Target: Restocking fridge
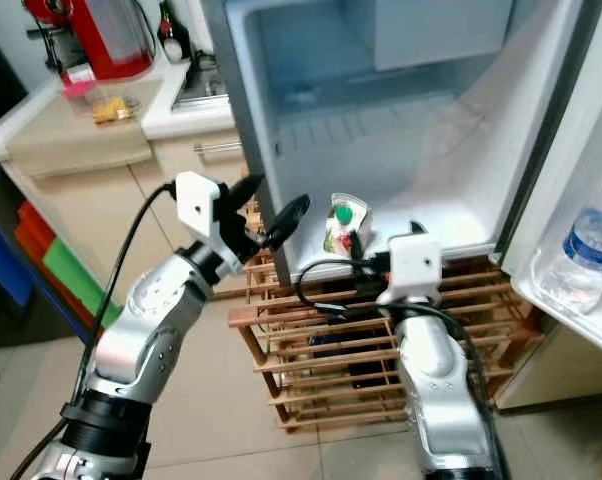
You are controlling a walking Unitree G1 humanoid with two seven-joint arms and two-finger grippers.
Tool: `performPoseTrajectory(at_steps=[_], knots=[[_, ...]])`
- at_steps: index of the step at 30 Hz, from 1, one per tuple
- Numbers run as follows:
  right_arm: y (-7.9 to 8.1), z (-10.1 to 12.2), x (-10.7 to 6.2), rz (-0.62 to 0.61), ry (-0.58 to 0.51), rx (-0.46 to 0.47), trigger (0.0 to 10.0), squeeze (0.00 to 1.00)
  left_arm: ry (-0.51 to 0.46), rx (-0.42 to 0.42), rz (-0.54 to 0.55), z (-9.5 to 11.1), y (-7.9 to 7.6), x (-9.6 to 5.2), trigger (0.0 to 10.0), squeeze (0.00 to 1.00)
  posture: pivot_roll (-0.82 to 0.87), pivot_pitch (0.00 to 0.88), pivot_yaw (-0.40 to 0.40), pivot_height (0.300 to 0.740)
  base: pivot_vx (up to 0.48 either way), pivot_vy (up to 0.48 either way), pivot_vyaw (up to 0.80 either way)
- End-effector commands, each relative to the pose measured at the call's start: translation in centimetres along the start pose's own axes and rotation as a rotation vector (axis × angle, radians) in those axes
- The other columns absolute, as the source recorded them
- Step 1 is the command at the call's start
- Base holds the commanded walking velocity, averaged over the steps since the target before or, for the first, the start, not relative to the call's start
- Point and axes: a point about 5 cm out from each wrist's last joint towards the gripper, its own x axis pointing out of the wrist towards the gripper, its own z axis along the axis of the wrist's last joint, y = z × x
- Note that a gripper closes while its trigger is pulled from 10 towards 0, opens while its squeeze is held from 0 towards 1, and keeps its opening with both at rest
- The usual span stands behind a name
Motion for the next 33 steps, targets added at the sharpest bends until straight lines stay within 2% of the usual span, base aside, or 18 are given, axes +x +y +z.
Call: performPoseTrajectory(at_steps=[1,6,11,14,22,28,33], knots=[[0.1,0.6,0.2,0.04,-0.007,-0.028,10.0,0.0,0.054,-0.002,0.083,-1.1,1.1,-0.5,10.0,0.0,-0.19,0.0,0.087,0.74,0.0,0.0,0.62],[0.0,0.8,0.8,0.057,-0.007,-0.032,10.0,0.0,0.067,-0.031,0.137,-1.8,1.3,-0.8,10.0,0.0,-0.18,0.0,0.069,0.74,0.0,0.0,0.46],[0.5,1.1,1.2,0.068,-0.018,-0.018,10.0,0.0,0.071,-0.002,0.097,-2.0,1.2,-0.6,10.0,0.0,-0.17,0.0,0.082,0.74,0.0,0.0,0.0],[0.7,1.1,1.2,0.065,-0.016,-0.013,10.0,0.0,0.07,-0.014,0.072,-2.1,1.1,-0.6,10.0,0.0,-0.17,0.0,0.089,0.74,0.0,0.0,0.0],[0.9,0.8,0.8,0.05,-0.005,0.0,10.0,0.0,0.046,-0.019,0.022,-1.7,0.5,-0.3,10.0,0.0,-0.18,0.0,0.107,0.74,0.463,0.0,0.0],[1.2,0.7,0.8,0.06,0.001,0.002,10.0,0.0,0.019,-0.035,0.031,-1.3,0.5,-0.3,10.0,0.0,-0.17,0.0,0.102,0.74,0.48,0.0,0.0],[1.6,0.7,1.0,0.093,0.002,0.0,10.0,0.0,-0.013,-0.039,0.066,-0.6,0.9,-0.5,10.0,0.0,-0.17,0.0,0.095,0.74,0.064,0.0,0.0]])
